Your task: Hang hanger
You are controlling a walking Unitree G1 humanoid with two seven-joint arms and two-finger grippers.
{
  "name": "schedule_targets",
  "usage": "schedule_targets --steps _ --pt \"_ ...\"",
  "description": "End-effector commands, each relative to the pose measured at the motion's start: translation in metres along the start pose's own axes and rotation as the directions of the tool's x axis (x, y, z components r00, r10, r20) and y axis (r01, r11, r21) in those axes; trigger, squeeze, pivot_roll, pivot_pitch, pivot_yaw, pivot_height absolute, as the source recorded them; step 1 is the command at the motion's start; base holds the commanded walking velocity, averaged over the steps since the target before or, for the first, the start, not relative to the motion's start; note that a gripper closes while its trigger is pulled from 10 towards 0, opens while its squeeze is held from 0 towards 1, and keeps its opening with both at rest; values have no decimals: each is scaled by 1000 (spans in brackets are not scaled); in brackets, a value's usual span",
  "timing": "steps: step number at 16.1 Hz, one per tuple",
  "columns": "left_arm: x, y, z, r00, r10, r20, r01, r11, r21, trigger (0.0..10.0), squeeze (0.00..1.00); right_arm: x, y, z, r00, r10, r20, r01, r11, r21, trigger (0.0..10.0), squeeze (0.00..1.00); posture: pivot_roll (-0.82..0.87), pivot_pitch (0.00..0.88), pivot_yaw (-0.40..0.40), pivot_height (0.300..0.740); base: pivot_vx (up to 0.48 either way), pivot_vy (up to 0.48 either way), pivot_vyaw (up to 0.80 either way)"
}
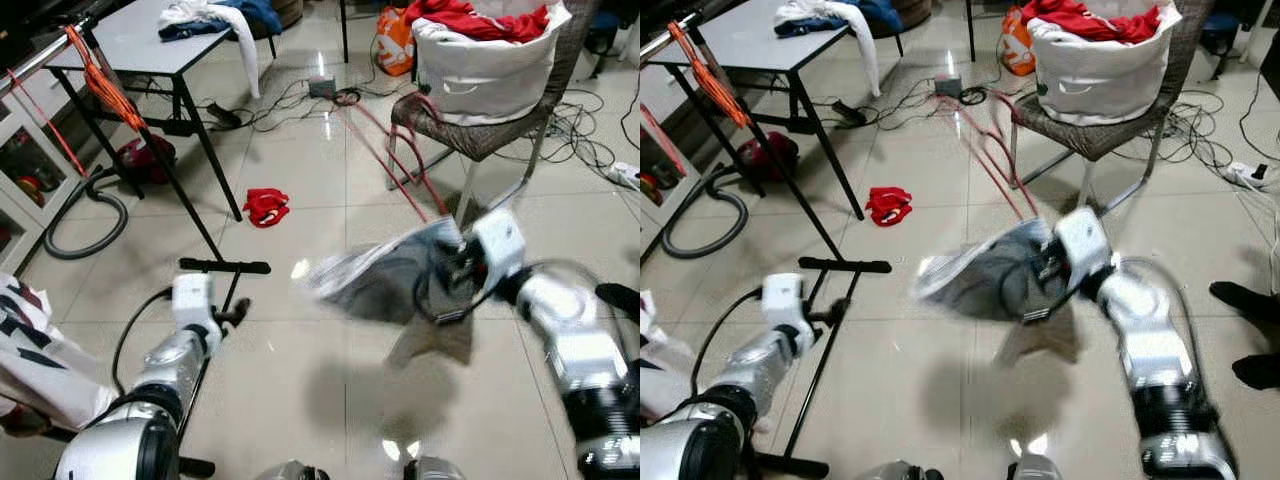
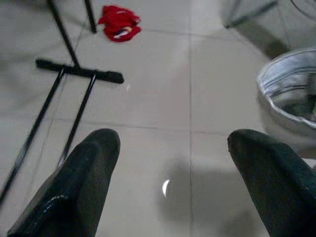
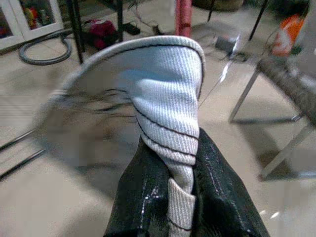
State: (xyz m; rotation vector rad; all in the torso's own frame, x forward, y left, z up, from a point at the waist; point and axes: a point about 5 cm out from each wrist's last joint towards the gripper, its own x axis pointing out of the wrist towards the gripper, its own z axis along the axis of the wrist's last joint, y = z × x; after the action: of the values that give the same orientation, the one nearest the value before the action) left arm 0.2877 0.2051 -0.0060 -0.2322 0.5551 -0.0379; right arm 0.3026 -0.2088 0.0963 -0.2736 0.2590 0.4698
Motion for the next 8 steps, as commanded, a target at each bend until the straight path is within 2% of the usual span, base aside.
schedule_targets --steps 1,4,5,8 --pt "0 1 -1 1000 7 -10 -8 1000 -22 10000 0 4 3 14 998 6 69 -6 1000 1 10000 0 -206 0 181 740 0 0 0" --pt "3 -15 -4 997 -76 -19 77 996 34 10000 0 5 10 13 996 32 82 -33 999 15 10000 0 -216 0 189 740 0 0 0" --pt "4 -18 -1 996 -95 -3 95 995 26 10000 0 3 9 16 994 54 92 -55 998 11 10000 0 -217 0 189 740 0 0 0" --pt "6 -21 11 987 -159 20 158 985 68 10000 0 -12 -5 34 979 160 126 -161 987 -2 10000 0 -218 0 186 740 0 0 0"
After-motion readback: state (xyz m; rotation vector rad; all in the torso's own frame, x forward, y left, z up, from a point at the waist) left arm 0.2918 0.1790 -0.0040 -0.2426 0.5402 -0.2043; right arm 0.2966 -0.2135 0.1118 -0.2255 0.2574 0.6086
